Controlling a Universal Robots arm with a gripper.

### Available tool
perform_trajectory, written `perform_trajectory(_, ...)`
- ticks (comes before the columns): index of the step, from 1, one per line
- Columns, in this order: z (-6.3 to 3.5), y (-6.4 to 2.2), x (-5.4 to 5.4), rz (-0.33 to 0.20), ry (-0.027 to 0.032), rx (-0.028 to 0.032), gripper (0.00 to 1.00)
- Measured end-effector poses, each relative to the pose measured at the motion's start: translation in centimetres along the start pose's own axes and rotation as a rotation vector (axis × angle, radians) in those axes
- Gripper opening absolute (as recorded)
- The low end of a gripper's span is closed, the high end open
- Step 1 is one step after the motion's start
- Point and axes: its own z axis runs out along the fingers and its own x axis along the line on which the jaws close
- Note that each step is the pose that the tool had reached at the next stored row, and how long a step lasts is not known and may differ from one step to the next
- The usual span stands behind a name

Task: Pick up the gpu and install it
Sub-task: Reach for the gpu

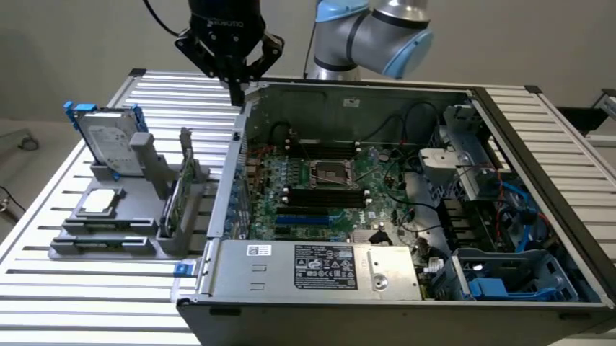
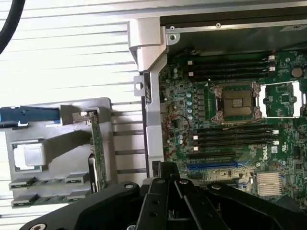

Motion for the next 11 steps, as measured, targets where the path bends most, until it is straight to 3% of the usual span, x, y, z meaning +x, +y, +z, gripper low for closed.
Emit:
perform_trajectory(4, 0.06, -0.10, 1.8, 0.000, 0.0056, 0.0002, 0.11)
perform_trajectory(8, 0.49, -0.23, 3.6, 0.000, 0.0056, 0.0009, 0.11)
perform_trajectory(11, 0.78, -0.36, 5.0, -0.001, 0.0053, 0.0054, 0.11)
